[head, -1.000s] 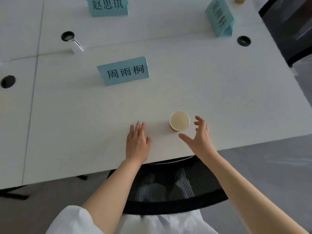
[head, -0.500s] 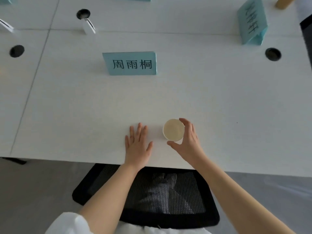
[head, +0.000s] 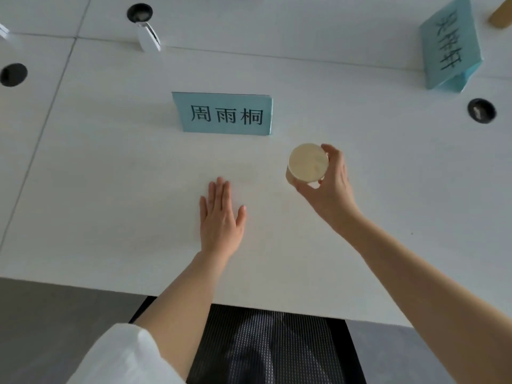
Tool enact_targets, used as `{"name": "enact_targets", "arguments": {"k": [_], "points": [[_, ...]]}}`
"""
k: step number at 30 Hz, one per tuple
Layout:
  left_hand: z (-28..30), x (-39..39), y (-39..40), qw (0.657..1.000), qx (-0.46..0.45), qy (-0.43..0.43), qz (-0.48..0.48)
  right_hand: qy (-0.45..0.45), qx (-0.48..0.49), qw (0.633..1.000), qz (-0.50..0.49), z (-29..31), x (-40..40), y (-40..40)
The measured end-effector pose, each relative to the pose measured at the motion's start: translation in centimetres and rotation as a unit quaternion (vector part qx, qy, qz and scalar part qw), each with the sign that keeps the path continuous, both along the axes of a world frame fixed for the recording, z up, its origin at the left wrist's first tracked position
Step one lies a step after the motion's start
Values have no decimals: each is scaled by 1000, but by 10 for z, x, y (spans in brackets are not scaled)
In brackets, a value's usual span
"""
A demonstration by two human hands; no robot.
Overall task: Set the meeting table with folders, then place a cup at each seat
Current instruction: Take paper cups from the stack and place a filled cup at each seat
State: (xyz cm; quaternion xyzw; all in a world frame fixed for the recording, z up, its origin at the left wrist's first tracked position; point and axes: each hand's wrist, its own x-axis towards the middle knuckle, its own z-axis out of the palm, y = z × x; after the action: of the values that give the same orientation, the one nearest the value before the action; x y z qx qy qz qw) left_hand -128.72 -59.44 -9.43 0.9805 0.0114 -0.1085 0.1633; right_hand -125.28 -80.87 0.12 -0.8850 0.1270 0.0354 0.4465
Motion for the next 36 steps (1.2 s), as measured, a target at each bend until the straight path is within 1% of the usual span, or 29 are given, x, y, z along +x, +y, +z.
{"name": "enact_targets", "arguments": {"k": [5, 9, 16, 19, 22, 27, 30, 33, 34, 36], "points": [[-14, -1, -4, 998, 39, -52, 12, -5, 3, 1000, -23, -10, 69, 7], [-14, 0, -3, 997, 42, -65, 18, -8, 4, 999, -31, -19, 101, 16], [-12, 0, -3, 996, 34, -81, 20, 11, 6, 998, -58, -25, 121, 20], [-12, 0, -4, 996, 30, -79, 19, 31, 17, 997, -67, -25, 117, 17], [-12, 0, -2, 997, 31, -74, 15, 52, 2, 997, -51, -27, 86, 11], [-10, 0, -2, 998, 43, -49, 3, 91, -22, 994, -60, -27, -13, -9], [-6, 2, -2, 998, 48, -25, -9, 114, -17, 989, -88, -24, -72, -21], [10, -1, -18, 999, 31, 23, 6, 135, 1, 983, -124, -17, -126, -37], [14, -5, -25, 999, 24, 26, 7, 143, 4, 981, -133, -18, -138, -40], [26, -32, -53, 1000, -6, 17, -23, 155, 14, 975, -159, -12, -171, -54]]}}
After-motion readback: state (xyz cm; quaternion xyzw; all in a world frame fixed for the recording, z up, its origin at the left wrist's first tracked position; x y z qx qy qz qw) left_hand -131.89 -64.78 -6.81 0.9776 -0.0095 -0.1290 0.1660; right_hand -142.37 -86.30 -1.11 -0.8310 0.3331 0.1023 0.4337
